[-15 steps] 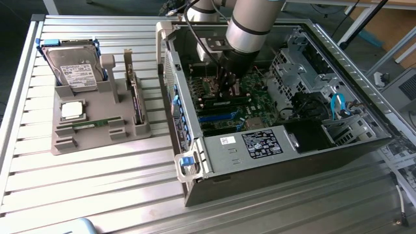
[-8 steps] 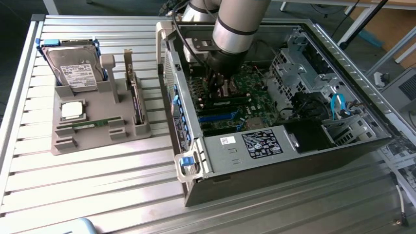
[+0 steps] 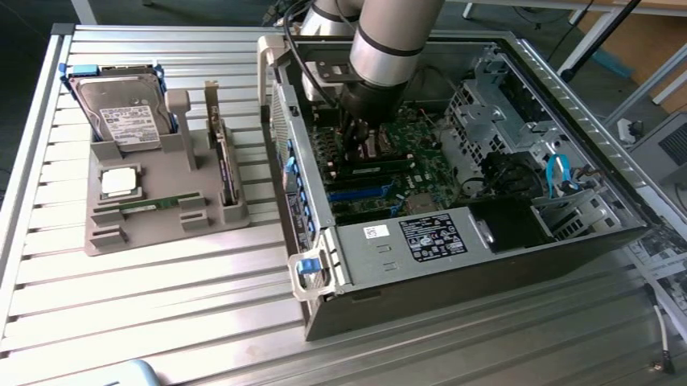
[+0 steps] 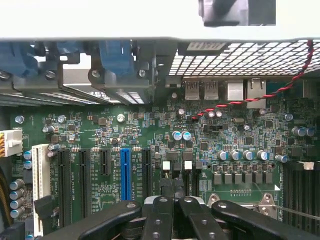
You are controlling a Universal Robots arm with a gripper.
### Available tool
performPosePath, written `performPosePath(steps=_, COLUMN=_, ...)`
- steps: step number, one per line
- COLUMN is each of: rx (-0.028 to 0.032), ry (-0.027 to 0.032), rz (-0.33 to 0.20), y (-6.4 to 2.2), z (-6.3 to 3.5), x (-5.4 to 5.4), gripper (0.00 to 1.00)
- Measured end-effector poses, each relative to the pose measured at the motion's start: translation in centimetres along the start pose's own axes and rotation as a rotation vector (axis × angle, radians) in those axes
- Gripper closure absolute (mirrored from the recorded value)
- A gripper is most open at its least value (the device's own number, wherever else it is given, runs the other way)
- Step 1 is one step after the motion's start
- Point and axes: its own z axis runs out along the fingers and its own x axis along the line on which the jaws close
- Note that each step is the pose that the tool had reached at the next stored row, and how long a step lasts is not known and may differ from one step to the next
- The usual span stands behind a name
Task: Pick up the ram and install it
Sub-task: 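Press down the ram until it locks into place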
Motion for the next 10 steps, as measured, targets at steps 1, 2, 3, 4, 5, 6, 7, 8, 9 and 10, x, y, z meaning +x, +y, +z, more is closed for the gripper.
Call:
performPosePath(steps=1, rx=0.0, ry=0.0001, rz=0.0, y=0.0, z=0.0, x=0.0, gripper=0.89)
performPosePath(steps=2, rx=0.0, ry=0.0001, rz=0.0, y=0.0, z=0.0, x=0.0, gripper=0.89)
performPosePath(steps=3, rx=0.0, ry=0.0001, rz=0.0, y=0.0, z=0.0, x=0.0, gripper=0.89)
performPosePath(steps=4, rx=-0.0001, ry=0.0002, rz=0.0, y=0.01, z=0.01, x=0.01, gripper=0.89)
performPosePath(steps=5, rx=0.0, ry=0.0, rz=0.0, y=0.01, z=0.04, x=0.02, gripper=0.89)
performPosePath(steps=6, rx=0.0, ry=0.0001, rz=0.0, y=0.01, z=0.07, x=0.03, gripper=0.89)
performPosePath(steps=7, rx=-0.0001, ry=0.0002, rz=0.0, y=0.0, z=0.09, x=0.04, gripper=0.89)
performPosePath(steps=8, rx=-0.0001, ry=0.0002, rz=0.0, y=0.0, z=0.09, x=0.04, gripper=0.89)
performPosePath(steps=9, rx=-0.0001, ry=0.0003, rz=0.0, y=0.0, z=0.09, x=0.04, gripper=0.89)
performPosePath(steps=10, rx=-0.0001, ry=0.0001, rz=0.0, y=0.0, z=0.1, x=0.04, gripper=0.89)
